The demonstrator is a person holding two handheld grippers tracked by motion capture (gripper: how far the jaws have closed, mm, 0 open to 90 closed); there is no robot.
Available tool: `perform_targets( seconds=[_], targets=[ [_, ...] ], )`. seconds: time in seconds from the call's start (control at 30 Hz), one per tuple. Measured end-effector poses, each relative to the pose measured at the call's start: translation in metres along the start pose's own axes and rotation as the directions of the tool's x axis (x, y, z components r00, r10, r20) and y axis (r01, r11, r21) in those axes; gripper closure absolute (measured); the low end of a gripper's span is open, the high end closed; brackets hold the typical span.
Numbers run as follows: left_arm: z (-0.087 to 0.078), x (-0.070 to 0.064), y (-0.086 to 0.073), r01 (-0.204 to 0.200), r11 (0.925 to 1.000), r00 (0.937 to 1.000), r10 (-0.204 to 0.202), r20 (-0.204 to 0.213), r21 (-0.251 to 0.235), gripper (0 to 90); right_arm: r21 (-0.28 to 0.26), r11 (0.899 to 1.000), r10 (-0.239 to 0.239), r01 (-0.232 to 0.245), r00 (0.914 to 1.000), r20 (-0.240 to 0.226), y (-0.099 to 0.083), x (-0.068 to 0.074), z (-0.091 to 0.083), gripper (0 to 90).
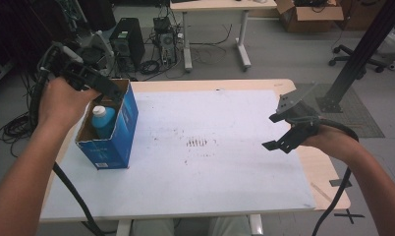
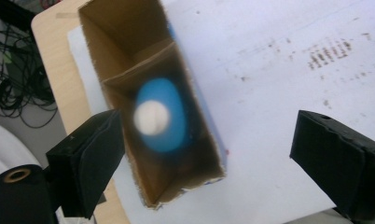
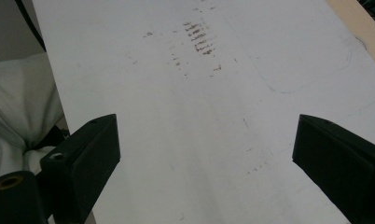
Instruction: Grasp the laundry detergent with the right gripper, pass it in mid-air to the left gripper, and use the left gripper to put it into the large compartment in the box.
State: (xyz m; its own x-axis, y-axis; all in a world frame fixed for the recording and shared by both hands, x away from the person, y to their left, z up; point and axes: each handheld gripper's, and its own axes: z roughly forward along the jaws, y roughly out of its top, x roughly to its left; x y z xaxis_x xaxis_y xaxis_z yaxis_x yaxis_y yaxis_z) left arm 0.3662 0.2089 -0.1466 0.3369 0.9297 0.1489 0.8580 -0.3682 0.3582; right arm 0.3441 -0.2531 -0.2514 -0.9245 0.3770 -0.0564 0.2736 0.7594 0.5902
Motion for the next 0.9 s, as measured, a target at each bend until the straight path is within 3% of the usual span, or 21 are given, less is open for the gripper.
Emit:
perform_targets(
  seconds=[0.1,0.47,0.9],
  targets=[
    [-0.003,-0.006,0.002,-0.007,0.9999,0.9991,0.007,0.042,-0.008,8.4,-0.001,1.0,0.002,-0.002,1.0,0.003,0.0,0.0,-0.002,7.0],
    [-0.009,-0.034,0.012,-0.088,0.9954,0.9939,0.091,0.063,-0.036,6.9,0.001,1.0,0.007,-0.007,0.9999,0.01,-0.002,0.001,-0.005,6.9],
    [-0.006,-0.066,0.023,-0.203,0.9784,0.9734,0.206,0.101,-0.04,6.4,0.005,1.0,0.016,-0.016,0.9998,0.011,-0.002,0.001,-0.006,6.9]
  ],
)
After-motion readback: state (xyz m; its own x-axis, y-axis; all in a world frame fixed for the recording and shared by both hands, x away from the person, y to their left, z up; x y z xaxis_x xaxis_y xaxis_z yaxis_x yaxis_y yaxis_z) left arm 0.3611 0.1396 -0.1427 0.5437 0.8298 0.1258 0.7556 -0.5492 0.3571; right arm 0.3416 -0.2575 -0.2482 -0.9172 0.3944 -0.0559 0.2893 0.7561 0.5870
